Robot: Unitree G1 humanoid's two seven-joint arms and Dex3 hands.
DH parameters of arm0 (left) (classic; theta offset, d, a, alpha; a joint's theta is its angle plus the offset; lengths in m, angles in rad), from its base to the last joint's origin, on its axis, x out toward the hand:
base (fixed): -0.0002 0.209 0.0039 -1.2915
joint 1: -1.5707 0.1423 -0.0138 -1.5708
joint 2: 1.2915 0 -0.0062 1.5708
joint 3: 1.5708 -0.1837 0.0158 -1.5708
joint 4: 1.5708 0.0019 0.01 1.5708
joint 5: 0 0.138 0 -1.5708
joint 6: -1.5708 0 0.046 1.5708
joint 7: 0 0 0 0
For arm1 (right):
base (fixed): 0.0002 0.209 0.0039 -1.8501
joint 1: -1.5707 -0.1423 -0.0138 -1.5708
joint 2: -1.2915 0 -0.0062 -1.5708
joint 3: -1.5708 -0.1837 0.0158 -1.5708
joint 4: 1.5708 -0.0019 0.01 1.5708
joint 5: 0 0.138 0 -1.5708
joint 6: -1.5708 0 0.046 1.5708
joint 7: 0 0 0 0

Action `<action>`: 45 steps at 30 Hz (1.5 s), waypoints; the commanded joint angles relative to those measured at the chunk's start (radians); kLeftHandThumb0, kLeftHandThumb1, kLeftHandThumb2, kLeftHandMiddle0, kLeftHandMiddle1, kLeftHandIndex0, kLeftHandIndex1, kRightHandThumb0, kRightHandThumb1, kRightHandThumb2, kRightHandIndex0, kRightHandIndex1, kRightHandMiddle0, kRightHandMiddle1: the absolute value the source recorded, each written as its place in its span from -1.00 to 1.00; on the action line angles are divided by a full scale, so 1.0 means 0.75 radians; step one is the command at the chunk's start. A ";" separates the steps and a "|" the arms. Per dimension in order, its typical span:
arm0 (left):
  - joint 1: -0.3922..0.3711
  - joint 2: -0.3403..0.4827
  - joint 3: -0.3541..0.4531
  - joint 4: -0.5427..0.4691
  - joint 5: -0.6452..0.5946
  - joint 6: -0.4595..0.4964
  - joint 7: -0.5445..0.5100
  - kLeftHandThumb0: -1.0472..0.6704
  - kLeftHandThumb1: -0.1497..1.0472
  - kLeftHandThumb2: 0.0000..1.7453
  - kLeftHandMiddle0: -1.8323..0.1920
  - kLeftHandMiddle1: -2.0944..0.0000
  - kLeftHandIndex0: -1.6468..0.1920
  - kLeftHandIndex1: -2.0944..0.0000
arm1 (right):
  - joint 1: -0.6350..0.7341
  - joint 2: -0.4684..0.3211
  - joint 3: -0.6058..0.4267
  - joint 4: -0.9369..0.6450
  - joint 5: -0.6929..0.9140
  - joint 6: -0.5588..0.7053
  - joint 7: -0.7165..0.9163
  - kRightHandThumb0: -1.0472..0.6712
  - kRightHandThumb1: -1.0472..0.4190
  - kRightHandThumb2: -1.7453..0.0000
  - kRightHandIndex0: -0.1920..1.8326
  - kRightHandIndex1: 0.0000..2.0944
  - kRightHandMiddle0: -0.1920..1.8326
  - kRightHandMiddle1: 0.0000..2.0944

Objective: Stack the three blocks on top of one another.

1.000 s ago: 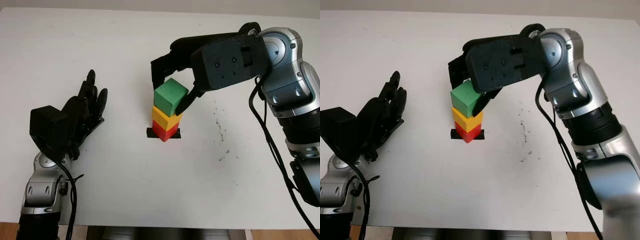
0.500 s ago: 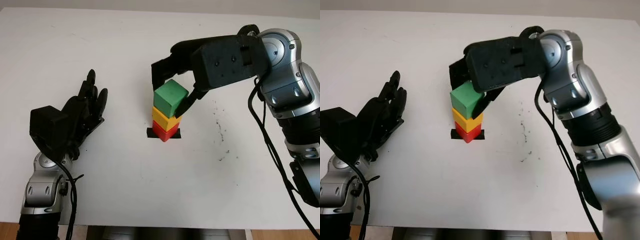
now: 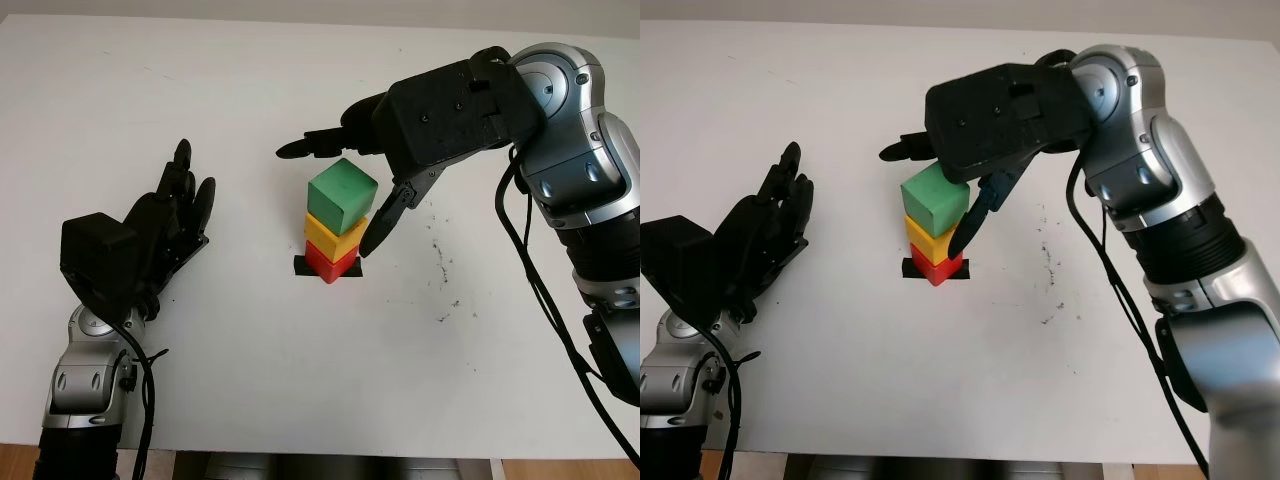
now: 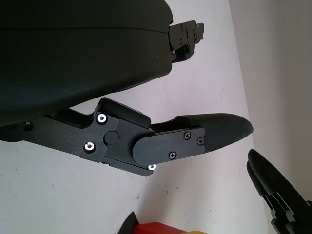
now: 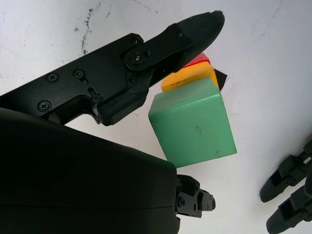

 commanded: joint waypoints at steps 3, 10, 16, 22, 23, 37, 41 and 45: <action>0.005 -0.001 -0.001 0.005 -0.001 -0.007 0.000 -0.67 1.00 -0.33 1.00 1.00 1.00 1.00 | -0.027 -0.034 -0.079 -0.024 0.061 -0.020 -0.018 -0.97 -0.80 0.92 -1.00 -1.00 -1.00 -1.00; 0.000 -0.001 0.002 0.018 -0.011 -0.005 -0.002 -0.68 1.00 -0.32 1.00 1.00 1.00 1.00 | 0.169 -0.038 -0.434 -0.113 0.239 0.076 -0.323 -0.91 -0.99 0.56 -1.00 -1.00 -1.00 -1.00; -0.013 0.005 0.020 0.047 -0.024 -0.019 -0.012 -0.68 1.00 -0.32 1.00 1.00 1.00 1.00 | 0.451 0.047 -0.683 -0.093 0.417 0.070 -0.659 -0.68 -1.00 0.22 -1.00 -1.00 -1.00 -1.00; -0.022 0.011 0.033 0.070 -0.042 -0.038 -0.026 -0.69 1.00 -0.35 1.00 1.00 1.00 1.00 | 0.639 0.134 -0.750 -0.081 0.513 0.237 -0.879 -0.73 -1.00 0.25 -1.00 -1.00 -1.00 -1.00; -0.024 0.012 0.032 0.074 -0.042 -0.040 -0.028 -0.69 1.00 -0.35 1.00 1.00 1.00 1.00 | 0.672 0.148 -0.750 -0.091 0.520 0.257 -0.909 -0.72 -1.00 0.22 -1.00 -1.00 -1.00 -1.00; -0.069 -0.091 0.080 0.197 -0.110 -0.218 0.029 -0.71 1.00 -0.38 1.00 0.98 0.98 0.97 | 0.926 0.422 -0.688 -0.079 0.580 0.217 -1.192 -0.63 -1.00 0.09 -1.00 -1.00 -1.00 -1.00; -0.060 -0.132 0.091 0.233 -0.155 -0.331 0.004 -0.67 1.00 -0.31 1.00 1.00 1.00 1.00 | 0.986 0.489 -0.678 -0.083 0.603 0.138 -1.235 -0.66 -1.00 0.07 -1.00 -1.00 -1.00 -1.00; -0.050 -0.164 0.081 0.272 -0.157 -0.435 0.000 -0.72 1.00 -0.32 1.00 1.00 1.00 0.99 | 1.032 0.560 -0.682 -0.124 0.627 0.124 -1.307 -0.68 -1.00 0.13 -1.00 -1.00 -1.00 -1.00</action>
